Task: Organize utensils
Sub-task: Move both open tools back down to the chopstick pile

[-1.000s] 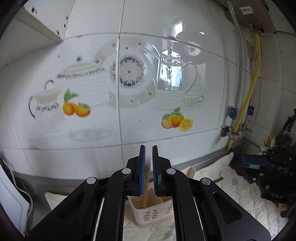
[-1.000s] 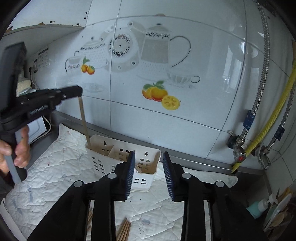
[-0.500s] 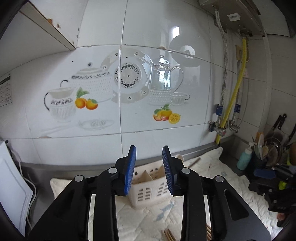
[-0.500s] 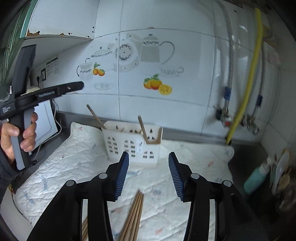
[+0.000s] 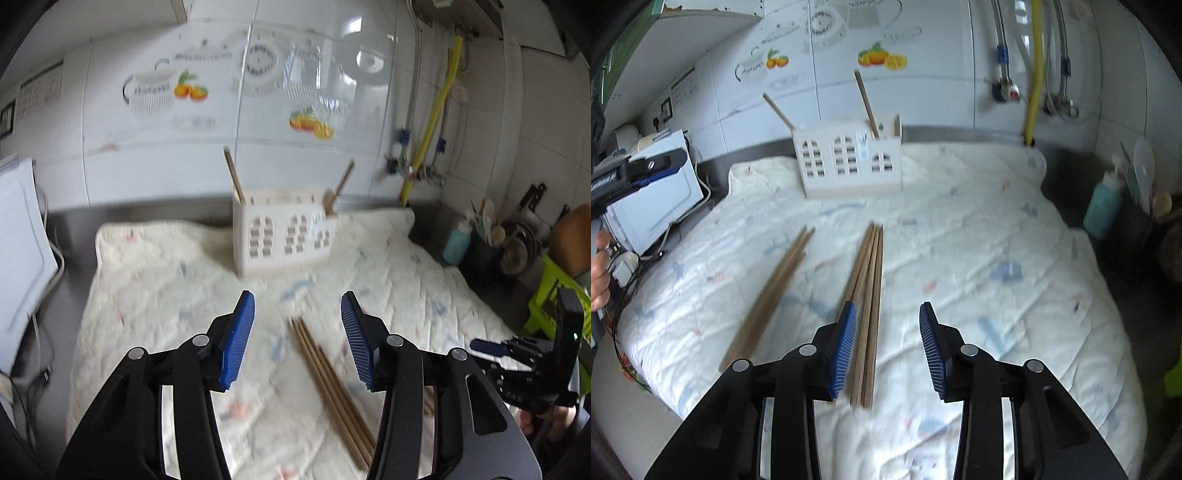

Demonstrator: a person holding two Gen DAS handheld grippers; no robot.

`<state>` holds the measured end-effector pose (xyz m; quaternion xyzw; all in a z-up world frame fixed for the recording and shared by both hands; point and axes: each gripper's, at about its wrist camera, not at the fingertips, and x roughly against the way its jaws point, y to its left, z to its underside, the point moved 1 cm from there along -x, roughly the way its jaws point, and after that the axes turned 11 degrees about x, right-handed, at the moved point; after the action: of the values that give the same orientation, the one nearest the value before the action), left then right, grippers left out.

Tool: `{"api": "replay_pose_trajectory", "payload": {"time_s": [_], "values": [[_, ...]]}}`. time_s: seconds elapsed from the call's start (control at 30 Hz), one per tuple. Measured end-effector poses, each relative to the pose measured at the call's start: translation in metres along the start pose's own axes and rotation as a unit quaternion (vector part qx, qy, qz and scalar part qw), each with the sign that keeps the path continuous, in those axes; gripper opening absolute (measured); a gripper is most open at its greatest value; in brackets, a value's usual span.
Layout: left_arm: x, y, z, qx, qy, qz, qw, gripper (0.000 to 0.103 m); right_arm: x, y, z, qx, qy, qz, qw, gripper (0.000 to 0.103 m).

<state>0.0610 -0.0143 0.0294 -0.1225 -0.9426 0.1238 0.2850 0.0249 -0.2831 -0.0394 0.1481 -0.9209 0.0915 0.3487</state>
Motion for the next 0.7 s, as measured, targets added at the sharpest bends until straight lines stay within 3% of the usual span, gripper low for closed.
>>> {"api": "replay_pose_trajectory", "payload": {"time_s": [0.37,0.7], "values": [[-0.018,-0.008,0.103,-0.007,0.107,-0.014,0.9942,0.047,0.001,0.002,0.040,-0.035,0.012,0.001,0.999,0.034],[-0.045,-0.014,0.132,0.012,0.147,-0.029,0.9886,0.029,0.001,0.009,0.043,-0.040,0.009,-0.009,0.999,0.034]]}}
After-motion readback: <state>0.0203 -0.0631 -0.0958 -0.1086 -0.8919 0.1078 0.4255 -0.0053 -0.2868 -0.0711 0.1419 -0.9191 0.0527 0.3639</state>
